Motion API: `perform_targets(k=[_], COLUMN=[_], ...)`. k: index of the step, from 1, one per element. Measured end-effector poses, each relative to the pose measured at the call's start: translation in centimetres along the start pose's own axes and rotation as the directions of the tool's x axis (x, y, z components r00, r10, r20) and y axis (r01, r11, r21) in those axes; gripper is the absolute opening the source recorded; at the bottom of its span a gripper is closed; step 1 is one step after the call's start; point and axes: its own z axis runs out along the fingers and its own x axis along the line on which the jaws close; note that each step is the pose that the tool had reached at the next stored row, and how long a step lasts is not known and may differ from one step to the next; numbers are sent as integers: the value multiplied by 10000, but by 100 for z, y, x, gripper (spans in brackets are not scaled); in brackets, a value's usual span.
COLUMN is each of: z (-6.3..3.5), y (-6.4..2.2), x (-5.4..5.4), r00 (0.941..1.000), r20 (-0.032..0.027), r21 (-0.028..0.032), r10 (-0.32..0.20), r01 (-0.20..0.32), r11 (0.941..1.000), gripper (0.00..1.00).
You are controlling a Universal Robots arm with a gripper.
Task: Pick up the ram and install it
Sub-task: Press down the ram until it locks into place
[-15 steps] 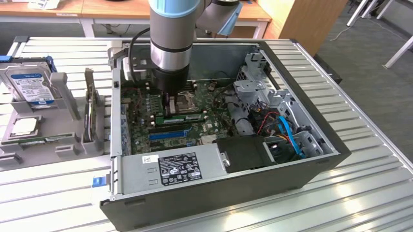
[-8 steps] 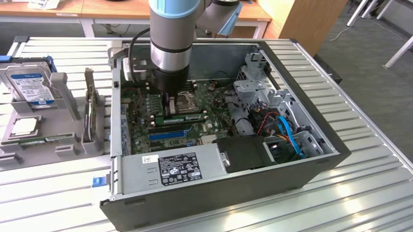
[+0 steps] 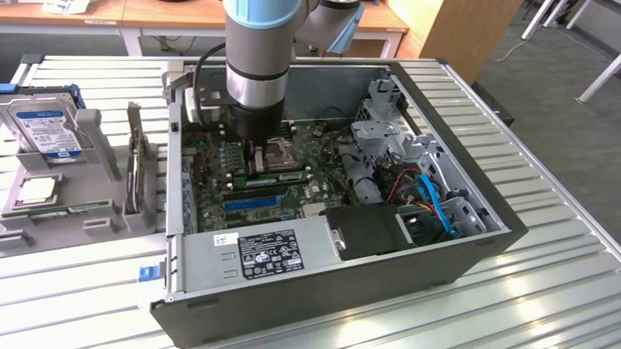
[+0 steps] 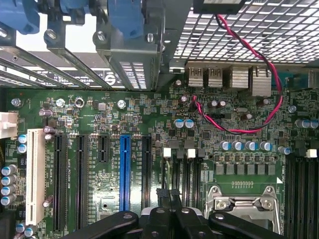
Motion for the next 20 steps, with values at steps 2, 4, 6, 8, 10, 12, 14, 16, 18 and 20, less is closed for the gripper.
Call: perform_targets(k=[2, 4, 6, 8, 10, 12, 14, 16, 18, 20], z=[1, 1, 2, 6, 8, 9, 9, 11, 15, 16], y=[0, 0, 0, 0, 0, 0, 0, 0, 0, 0], x=[0, 0, 1, 2, 2, 2, 2, 3, 3, 3], r00=[10000, 10000, 10000, 10000, 10000, 10000, 10000, 10000, 10000, 10000], r20=[-1, 1, 0, -1, -2, 0, 0, 0, 1, 0], r21=[0, 1, 1, 0, -1, 0, 1, 1, 1, 1], r10=[0, 0, 0, 0, 0, 0, 0, 0, 0, 0], r01=[0, 0, 0, 0, 0, 0, 0, 0, 0, 0], r11=[10000, 10000, 10000, 10000, 10000, 10000, 10000, 10000, 10000, 10000], gripper=[10, 10, 10, 10, 10, 10, 10, 10, 10, 10])
